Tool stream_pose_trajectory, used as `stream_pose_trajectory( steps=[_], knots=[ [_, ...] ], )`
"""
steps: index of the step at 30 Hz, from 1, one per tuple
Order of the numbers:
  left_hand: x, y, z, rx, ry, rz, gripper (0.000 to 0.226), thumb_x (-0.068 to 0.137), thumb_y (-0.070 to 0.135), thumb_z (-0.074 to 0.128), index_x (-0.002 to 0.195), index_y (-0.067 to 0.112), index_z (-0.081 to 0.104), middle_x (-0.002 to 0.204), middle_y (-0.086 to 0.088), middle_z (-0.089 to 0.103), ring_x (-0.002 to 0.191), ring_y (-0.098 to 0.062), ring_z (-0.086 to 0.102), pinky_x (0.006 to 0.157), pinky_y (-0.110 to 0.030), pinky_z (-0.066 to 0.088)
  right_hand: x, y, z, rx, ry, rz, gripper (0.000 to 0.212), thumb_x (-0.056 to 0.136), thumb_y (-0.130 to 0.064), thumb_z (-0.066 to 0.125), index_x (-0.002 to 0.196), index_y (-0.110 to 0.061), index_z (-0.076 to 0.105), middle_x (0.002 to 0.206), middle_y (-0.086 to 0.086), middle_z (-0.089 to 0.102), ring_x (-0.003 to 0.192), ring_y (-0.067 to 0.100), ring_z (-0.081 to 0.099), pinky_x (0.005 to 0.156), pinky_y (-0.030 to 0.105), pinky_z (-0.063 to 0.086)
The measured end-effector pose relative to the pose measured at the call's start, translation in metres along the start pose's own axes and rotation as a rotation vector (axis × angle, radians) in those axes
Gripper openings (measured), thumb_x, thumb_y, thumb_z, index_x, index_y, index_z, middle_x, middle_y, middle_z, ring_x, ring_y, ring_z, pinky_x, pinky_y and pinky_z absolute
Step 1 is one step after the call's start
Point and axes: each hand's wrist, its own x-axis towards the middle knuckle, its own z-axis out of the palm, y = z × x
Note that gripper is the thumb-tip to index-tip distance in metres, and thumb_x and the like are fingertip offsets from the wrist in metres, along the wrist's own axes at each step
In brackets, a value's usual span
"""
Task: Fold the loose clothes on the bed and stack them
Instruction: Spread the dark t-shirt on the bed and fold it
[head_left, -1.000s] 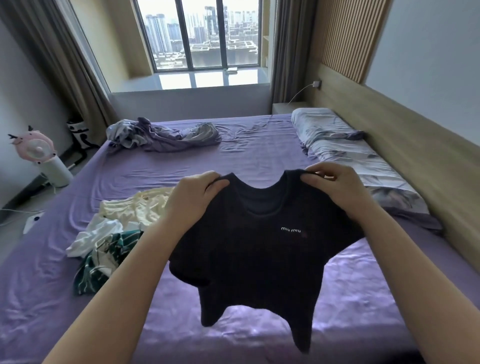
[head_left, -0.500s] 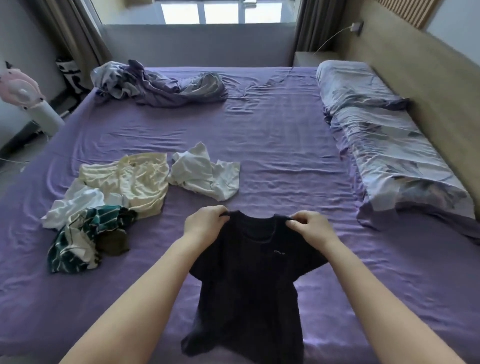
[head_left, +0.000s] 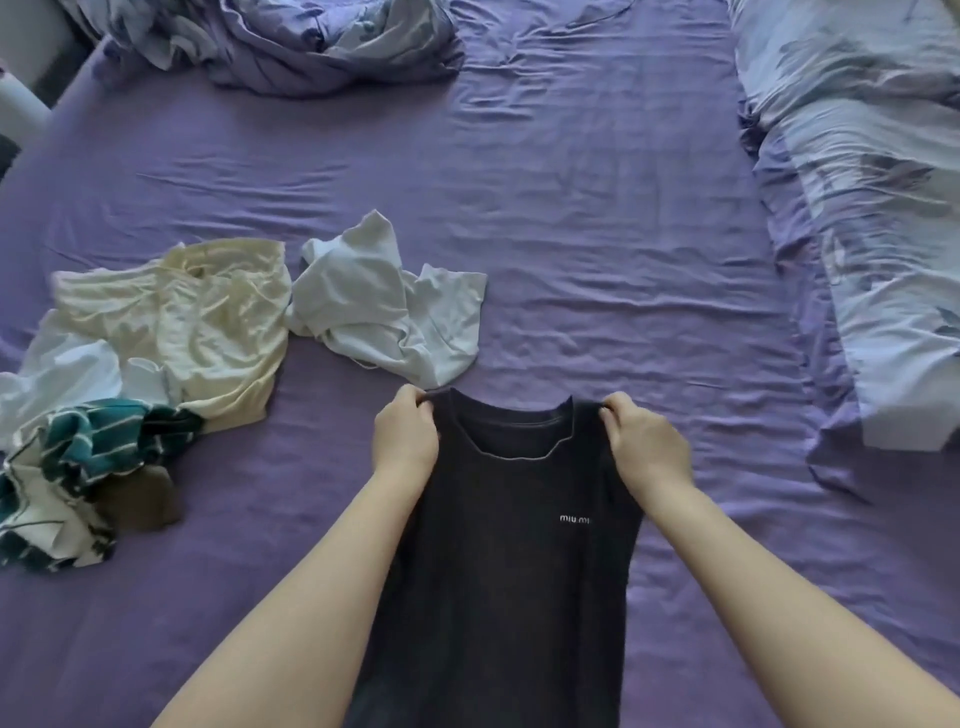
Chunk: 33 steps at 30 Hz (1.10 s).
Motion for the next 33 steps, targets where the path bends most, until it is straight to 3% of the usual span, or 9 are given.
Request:
stream_pose_trajectory(
  steps=[5,8,11,16,20,23,27,30,33],
  knots=[
    [0.044,0.003,0.024,0.042,0.107,0.064,0.025,0.096,0.013,0.044,0.115,0.008,0.059,0.113,-0.014,0.060,0.106,-0.028,0.056,0.091,-0.033,0.044,0.049,0.003,0.022,-0.210,0.034,-0.104,0.025,0.100,-0.033,0.033,0.105,-0.015,0.049,0.099,0.007,0.065,0.086,0.035,0.064,0.061,0.034,0.036],
    [0.057,-0.001,0.047,0.130,-0.049,0.168,0.045,0.094,0.007,0.048,0.138,0.009,0.041,0.144,-0.016,0.036,0.130,-0.026,0.038,0.103,-0.024,0.027,0.066,-0.002,0.043,-0.127,-0.035,-0.069,0.022,0.098,-0.032,0.039,0.111,-0.016,0.048,0.107,0.007,0.063,0.093,0.033,0.062,0.065,0.035,0.038],
    [0.051,-0.017,0.078,0.279,-0.163,0.219,0.051,0.095,0.008,0.045,0.144,0.016,0.033,0.155,-0.014,0.014,0.139,-0.028,0.026,0.110,-0.032,0.025,0.066,0.000,0.068,-0.060,-0.164,-0.016,0.036,0.095,-0.030,0.047,0.128,-0.018,0.040,0.122,0.007,0.056,0.108,0.030,0.057,0.079,0.037,0.044],
    [0.018,-0.049,0.119,0.515,-0.270,0.657,0.041,0.081,-0.004,0.051,0.118,0.012,0.061,0.117,-0.007,0.056,0.103,-0.028,0.054,0.080,-0.036,0.045,0.056,0.027,0.095,0.068,-0.211,0.055,0.067,0.089,-0.036,0.056,0.145,-0.017,0.022,0.136,0.007,0.049,0.123,0.027,0.047,0.098,0.040,0.036],
    [0.014,-0.062,0.143,0.600,-0.390,0.874,0.049,0.070,-0.004,0.063,0.116,0.014,0.063,0.121,-0.008,0.060,0.111,-0.031,0.057,0.087,-0.038,0.051,0.054,0.049,0.093,0.348,-0.269,0.098,0.063,0.082,-0.032,0.060,0.139,-0.028,0.032,0.135,0.002,0.054,0.124,0.023,0.047,0.095,0.030,0.037],
    [0.019,-0.059,0.157,0.756,-0.458,0.837,0.072,0.082,0.001,0.053,0.146,0.023,0.027,0.157,-0.005,0.017,0.145,-0.027,0.014,0.116,-0.046,0.017,0.053,0.054,0.089,0.219,-0.287,-0.005,0.061,0.079,-0.029,0.056,0.135,-0.031,0.034,0.128,-0.005,0.059,0.114,0.024,0.054,0.081,0.028,0.037],
    [0.026,-0.045,0.172,0.890,-0.494,0.694,0.059,0.100,0.035,0.032,0.150,0.029,0.002,0.160,-0.002,-0.007,0.146,-0.027,-0.011,0.114,-0.056,0.000,0.050,0.053,0.083,-0.037,-0.142,-0.052,0.055,0.083,-0.037,0.055,0.135,-0.033,0.038,0.108,0.001,0.068,0.101,0.026,0.061,0.072,0.033,0.043],
    [0.034,-0.033,0.179,0.918,-0.525,0.519,0.061,0.098,0.051,0.021,0.150,0.029,-0.003,0.159,0.001,-0.016,0.145,-0.026,-0.016,0.112,-0.060,-0.001,0.050,0.066,0.067,0.246,-0.303,0.167,0.038,0.071,-0.047,0.067,0.106,-0.037,0.059,0.094,-0.015,0.067,0.094,0.012,0.063,0.078,0.034,0.049],
    [0.032,-0.024,0.185,0.968,-0.541,0.455,0.070,0.095,0.058,0.022,0.150,0.027,-0.009,0.157,0.000,-0.021,0.144,-0.029,-0.020,0.111,-0.063,-0.001,0.045,0.088,0.057,0.687,-0.519,0.298,0.022,0.069,-0.023,0.074,0.087,-0.025,0.062,0.086,-0.003,0.070,0.073,0.011,0.066,0.075,0.037,0.054]
  ],
)
